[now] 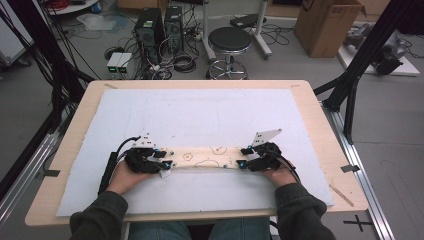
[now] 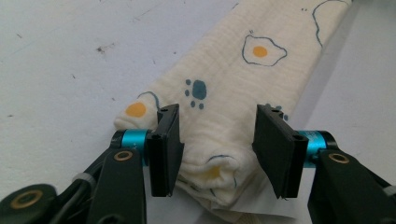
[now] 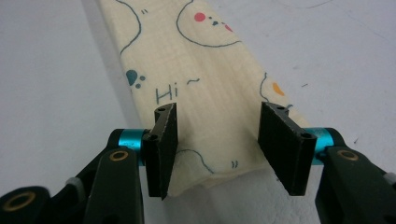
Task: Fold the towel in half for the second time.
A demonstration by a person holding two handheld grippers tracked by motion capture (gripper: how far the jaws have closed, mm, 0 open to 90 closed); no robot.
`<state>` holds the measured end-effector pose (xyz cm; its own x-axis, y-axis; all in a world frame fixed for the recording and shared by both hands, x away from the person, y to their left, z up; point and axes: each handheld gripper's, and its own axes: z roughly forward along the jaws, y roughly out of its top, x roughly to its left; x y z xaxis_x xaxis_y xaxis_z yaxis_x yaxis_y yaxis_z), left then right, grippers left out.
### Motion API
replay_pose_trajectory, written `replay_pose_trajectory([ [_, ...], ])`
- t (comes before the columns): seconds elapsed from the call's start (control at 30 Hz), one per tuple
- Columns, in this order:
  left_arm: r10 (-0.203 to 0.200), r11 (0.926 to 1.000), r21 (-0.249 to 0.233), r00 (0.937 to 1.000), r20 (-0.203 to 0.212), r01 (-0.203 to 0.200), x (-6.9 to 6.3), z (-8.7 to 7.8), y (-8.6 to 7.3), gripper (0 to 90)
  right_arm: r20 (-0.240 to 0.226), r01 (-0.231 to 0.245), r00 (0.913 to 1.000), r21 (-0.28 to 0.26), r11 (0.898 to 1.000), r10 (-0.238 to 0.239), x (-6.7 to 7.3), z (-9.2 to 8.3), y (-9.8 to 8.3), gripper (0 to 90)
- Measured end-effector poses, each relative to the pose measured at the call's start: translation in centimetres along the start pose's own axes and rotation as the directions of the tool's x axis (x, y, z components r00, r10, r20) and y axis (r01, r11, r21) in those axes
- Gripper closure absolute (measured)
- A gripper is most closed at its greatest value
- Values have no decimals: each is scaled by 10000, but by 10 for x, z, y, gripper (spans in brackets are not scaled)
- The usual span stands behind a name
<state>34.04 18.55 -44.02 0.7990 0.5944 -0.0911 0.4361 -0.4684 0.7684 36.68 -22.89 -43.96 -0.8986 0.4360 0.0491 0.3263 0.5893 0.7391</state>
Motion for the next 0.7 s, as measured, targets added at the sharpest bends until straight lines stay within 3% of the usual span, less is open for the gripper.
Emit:
replay_pose_trajectory([
  [0.13,39,10000,23,9999,-97,-39,-3,-2,3,474,-121,-292,9995,-114,9995,290,0,-1,0,441],
  [0.27,-381,9972,-649,9993,-20,378,1,-11,7,454,-256,-703,9973,-817,9942,684,-3,-11,3,427],
  [0.33,-588,9934,-999,9980,-217,563,5,-14,9,448,-232,-1024,9947,-1188,9876,1004,-7,-15,5,427],
  [0.43,-1069,9863,-1341,9914,-752,961,11,-15,8,449,16,-1543,9878,-1256,9800,1557,-14,-14,8,436],
  [0.53,-1649,9814,-1207,9772,-1336,1491,17,-11,7,481,259,-2027,9782,-962,9745,2060,-19,-7,9,448],
  [0.63,-2037,9759,-1097,9680,-1467,1887,22,-5,5,491,412,-2328,9710,-623,9705,2356,-23,-1,7,450],
  [0.7,-2089,9759,-955,9671,-1453,1965,24,-3,4,495,409,-2526,9660,-604,9657,2552,-25,0,5,462],
])
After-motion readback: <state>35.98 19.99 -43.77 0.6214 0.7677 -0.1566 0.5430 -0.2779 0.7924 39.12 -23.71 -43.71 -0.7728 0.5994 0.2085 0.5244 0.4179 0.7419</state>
